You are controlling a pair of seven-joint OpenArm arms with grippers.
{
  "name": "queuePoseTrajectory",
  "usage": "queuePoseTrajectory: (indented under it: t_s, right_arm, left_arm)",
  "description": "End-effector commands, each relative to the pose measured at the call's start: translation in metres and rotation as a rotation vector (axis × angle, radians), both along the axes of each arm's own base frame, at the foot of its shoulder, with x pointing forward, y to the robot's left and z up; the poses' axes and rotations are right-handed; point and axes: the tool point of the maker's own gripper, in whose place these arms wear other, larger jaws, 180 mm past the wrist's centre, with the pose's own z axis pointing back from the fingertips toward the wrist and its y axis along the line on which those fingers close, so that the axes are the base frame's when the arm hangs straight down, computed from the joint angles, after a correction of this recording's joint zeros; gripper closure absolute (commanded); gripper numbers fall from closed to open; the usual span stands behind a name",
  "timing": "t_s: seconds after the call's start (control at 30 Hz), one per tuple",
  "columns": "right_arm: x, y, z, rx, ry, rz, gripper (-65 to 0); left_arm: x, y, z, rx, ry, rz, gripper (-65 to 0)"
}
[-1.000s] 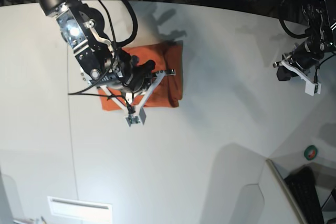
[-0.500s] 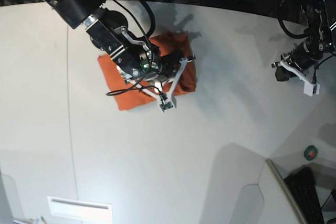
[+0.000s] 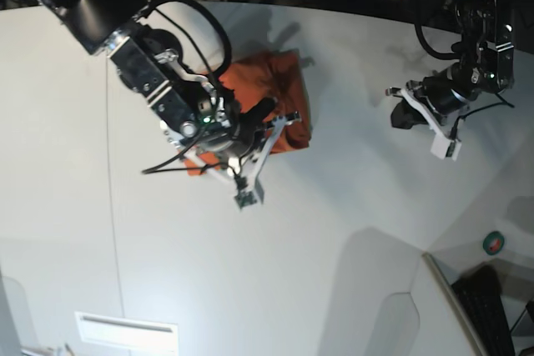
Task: Layout the t-shirt on the table in an organized manner, then fold the t-shirt properly
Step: 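Move the left gripper back to the bundle's edge and grasp it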
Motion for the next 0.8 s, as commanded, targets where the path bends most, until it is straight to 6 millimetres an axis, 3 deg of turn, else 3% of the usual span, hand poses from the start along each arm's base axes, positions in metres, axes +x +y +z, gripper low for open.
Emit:
queuePoseTrajectory:
  t_s: [0.0, 0.13, 0.2, 0.27, 0.37, 0.47, 0.57, 0.77]
  right_arm:
    - [0.012, -0.012, 0.015, 0.015, -0.026, -0.057, 0.0]
    - [0.012, -0.058, 0.012, 0.003, 0.045, -0.213, 0.0]
    - [0.011, -0.076, 0.005, -0.025, 0.043, -0.233, 0.0]
    - [0.012, -0.082, 0.001, -0.035, 0.036, -0.240, 0.0]
    - [0.012, -0.084, -0.003, -0.042, 0.038, -0.243, 0.0]
    - [0.012, -0.082, -0.008, -0.046, 0.047, -0.239, 0.0]
    - [0.020, -0.080, -0.015, -0.044, 0.027, -0.257, 0.0]
    - [0.022, -0.091, -0.057, -0.102, 0.062, -0.267, 0.0]
  left_arm:
    - [0.010, -0.015, 0.023, -0.023, -0.081, -0.045, 0.0]
    - [0.014, -0.075, 0.065, -0.117, -0.197, -0.163, 0.0]
    - [0.015, -0.106, 0.075, -0.199, -0.218, -0.196, 0.0]
    - [0.021, -0.135, 0.073, -0.258, -0.213, -0.214, 0.0]
    - [0.023, -0.157, 0.038, -0.260, -0.112, -0.198, 0.0]
    - [0.010, -0.171, 0.004, -0.189, -0.027, -0.243, 0.0]
    - [0.001, -0.163, -0.020, -0.111, 0.026, -0.260, 0.0]
    - [0.002, -0.150, -0.037, -0.037, 0.059, -0.266, 0.0]
